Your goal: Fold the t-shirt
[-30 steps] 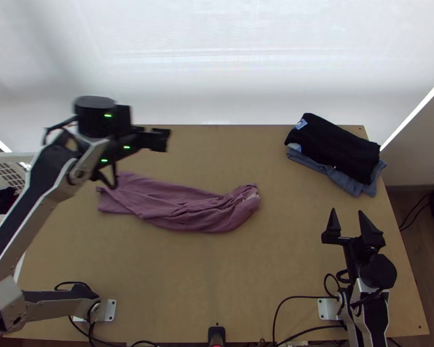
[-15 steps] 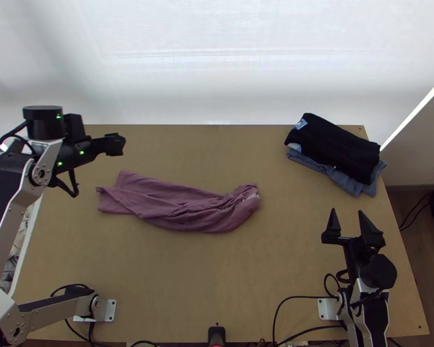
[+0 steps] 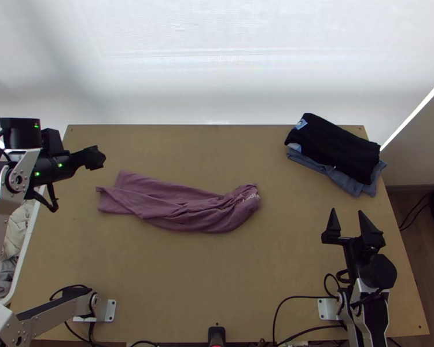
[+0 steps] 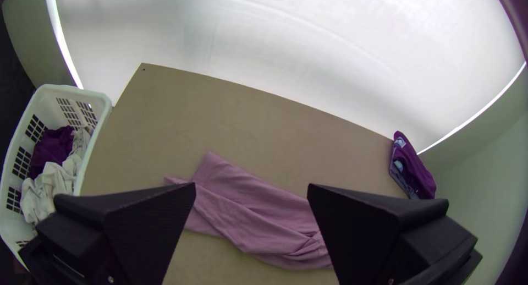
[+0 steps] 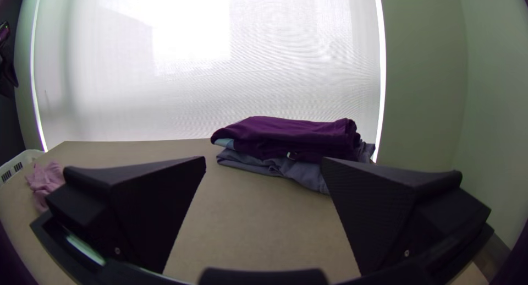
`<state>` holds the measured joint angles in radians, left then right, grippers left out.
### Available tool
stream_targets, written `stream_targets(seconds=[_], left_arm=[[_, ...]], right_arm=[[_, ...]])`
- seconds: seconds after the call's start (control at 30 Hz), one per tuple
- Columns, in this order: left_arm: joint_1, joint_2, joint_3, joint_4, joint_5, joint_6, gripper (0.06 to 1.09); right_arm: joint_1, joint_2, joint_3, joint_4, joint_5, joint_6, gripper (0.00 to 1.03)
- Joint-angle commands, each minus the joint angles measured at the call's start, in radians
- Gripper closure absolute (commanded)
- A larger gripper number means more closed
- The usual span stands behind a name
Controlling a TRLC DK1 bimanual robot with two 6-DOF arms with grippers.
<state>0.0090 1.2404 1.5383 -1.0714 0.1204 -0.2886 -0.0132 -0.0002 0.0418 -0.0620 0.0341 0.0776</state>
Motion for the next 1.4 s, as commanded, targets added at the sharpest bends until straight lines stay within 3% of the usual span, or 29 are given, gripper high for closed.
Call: stream_targets(seconds=[0.0,0.1,0.33,0.73,0.97,1.17,1.27,1.37], left_arm=[[0.009,-0.029,-0.038,-0.015,0.012,-0.032,0.10],[0.016,-0.042,-0.063,-0.015,0.012,-0.046,0.10],[0.028,-0.084,-0.130,0.028,0.010,-0.047,0.10],[0.022,-0.148,-0.208,0.148,0.012,-0.060,0.10],[0.032,-0.202,-0.276,0.191,0.007,-0.072,0.10],[0.074,-0.233,-0.308,0.205,0.005,-0.069,0.10],[0.086,-0.240,-0.316,0.205,0.005,-0.066,0.10],[0.091,-0.245,-0.323,0.205,0.005,-0.064,0.10]], right_arm=[[0.018,-0.004,-0.010,0.016,0.001,-0.006,0.05],[0.056,-0.003,0.000,0.002,-0.066,-0.050,0.05],[0.237,0.068,0.139,-0.027,-0.085,-0.154,0.05],[0.671,0.910,0.742,-0.176,-0.077,-0.208,0.05],[0.861,1.284,0.948,-0.187,-0.065,-0.124,0.05],[0.941,1.507,0.998,-0.045,-0.065,-0.151,0.05],[0.964,1.569,1.007,0.019,-0.062,-0.174,0.16],[0.977,1.620,1.012,0.083,-0.048,-0.205,0.16]])
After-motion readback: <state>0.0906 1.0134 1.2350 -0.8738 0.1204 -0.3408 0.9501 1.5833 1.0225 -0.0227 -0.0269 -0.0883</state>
